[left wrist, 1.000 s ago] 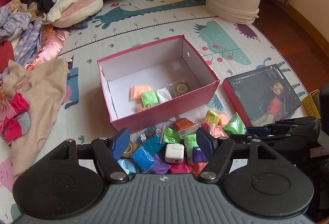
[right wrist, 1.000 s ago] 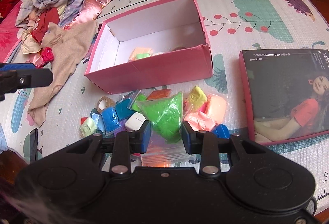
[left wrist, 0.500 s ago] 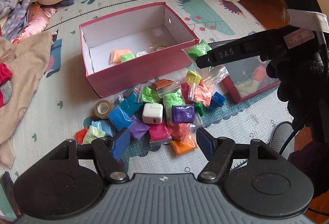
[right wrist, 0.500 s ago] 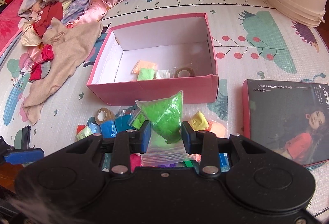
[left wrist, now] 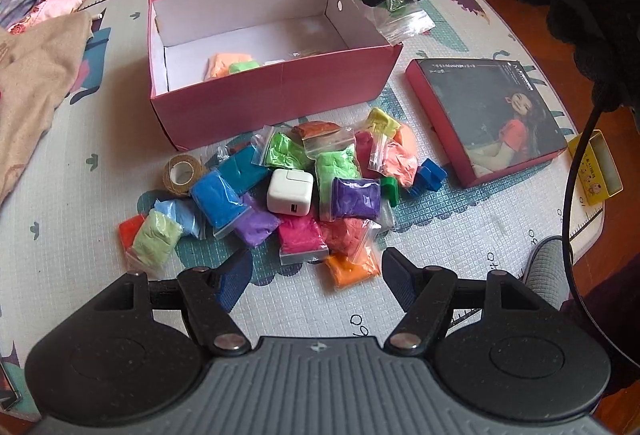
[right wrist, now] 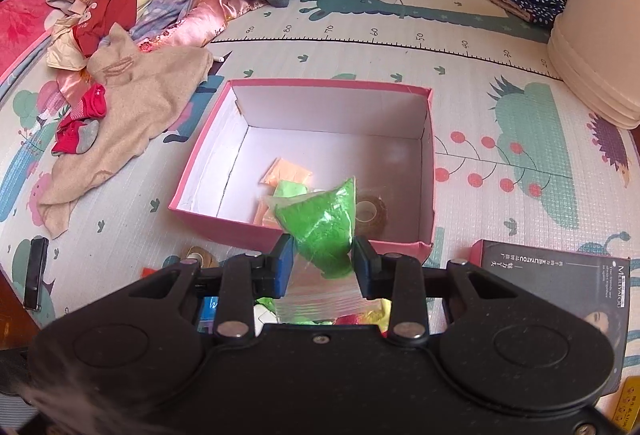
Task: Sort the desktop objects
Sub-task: 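Carry the bright green packet into the box with the right tool and release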
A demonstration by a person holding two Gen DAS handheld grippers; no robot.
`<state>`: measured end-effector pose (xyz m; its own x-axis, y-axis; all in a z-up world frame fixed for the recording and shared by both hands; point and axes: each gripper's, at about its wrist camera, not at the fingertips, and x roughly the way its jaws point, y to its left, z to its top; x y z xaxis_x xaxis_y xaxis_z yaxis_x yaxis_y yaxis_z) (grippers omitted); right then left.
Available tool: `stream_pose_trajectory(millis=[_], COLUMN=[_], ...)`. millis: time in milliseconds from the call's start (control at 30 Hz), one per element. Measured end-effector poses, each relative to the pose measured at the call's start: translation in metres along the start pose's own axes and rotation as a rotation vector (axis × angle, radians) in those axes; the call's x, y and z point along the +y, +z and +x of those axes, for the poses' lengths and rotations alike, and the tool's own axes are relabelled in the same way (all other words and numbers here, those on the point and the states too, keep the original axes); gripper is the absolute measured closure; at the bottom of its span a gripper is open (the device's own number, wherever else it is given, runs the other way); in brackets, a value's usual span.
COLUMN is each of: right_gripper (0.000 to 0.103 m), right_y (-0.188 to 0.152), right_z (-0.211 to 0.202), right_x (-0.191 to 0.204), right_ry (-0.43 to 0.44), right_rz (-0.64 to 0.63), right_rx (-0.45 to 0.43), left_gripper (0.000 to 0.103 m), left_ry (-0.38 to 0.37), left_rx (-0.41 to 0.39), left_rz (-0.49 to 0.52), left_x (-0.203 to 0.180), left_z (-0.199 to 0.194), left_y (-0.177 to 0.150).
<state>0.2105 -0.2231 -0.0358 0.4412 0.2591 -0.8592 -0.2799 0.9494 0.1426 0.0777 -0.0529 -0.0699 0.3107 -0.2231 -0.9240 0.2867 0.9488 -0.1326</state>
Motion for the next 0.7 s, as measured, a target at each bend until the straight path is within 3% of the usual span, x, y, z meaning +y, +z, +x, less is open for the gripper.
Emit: stream_pose_trajectory(millis=[333,700], right_gripper=[0.071,0.071], right_y=[0.036,0.062], right_z=[0.032,0.102], right_x=[-0.013,-0.019], right_ry=[-0.019,0.05], right_rz=[-0.122,-0.062], right_rx=[0.053,0.093], left_gripper=[0.032,0.032], left_ry=[-0.006,-0.041], left_rx=[-0.03,-0.028], left_rz=[-0.068,-0.084], left_x=[0.015,0.004], left_z=[0.018,0.051], left_y=[-0.005,-0.023])
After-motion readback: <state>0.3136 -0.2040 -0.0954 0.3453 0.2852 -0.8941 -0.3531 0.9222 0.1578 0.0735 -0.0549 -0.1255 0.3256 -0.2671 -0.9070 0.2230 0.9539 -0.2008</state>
